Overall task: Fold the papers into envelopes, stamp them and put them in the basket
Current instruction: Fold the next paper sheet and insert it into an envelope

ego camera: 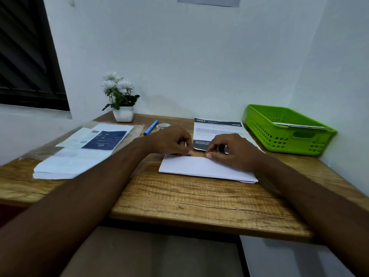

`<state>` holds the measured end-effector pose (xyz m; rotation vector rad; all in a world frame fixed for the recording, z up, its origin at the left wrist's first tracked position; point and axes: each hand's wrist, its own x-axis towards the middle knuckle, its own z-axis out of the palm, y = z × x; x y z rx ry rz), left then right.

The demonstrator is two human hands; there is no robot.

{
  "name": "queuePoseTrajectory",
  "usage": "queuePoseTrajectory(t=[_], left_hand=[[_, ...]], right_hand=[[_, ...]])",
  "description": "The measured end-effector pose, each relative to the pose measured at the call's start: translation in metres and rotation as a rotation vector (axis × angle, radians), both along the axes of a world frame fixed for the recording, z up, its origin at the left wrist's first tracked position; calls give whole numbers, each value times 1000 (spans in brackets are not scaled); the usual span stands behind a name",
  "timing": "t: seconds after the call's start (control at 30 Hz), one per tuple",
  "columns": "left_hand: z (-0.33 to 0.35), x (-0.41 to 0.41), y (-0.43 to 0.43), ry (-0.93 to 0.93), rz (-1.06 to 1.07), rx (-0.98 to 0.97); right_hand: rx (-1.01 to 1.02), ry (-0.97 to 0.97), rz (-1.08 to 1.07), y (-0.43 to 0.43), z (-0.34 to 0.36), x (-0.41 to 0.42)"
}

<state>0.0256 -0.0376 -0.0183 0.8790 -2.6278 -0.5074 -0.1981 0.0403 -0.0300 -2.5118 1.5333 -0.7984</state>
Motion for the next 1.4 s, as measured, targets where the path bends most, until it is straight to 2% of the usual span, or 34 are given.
queuePoseTrajectory(t=[0.17,0.37,0.47,0.63,0.73,0.87,1.03,1.23,1.4], left_hand=[[10,36,11,10,52,-123],[29,132,21,-12,186,-235],[34,179,24,-45,266,-153],[25,240,22,-250,451,60],[15,249,25,-178,463,81],[8,250,29,-73,419,-110],[12,251,30,15,402,-261],[24,253,29,-37,437,-390],[35,252,34,-61,479,-518]], right_hand=[[-52,-86,44,-7,14,36],[-93,-92,153,-14,24,112],[-81,-83,222,-12,28,153],[-59,-3,313,-2,25,221],[-64,147,293,5,14,251],[-172,279,233,11,4,276],[-178,325,159,14,3,285],[-79,399,116,11,8,280],[-86,384,97,8,8,288]])
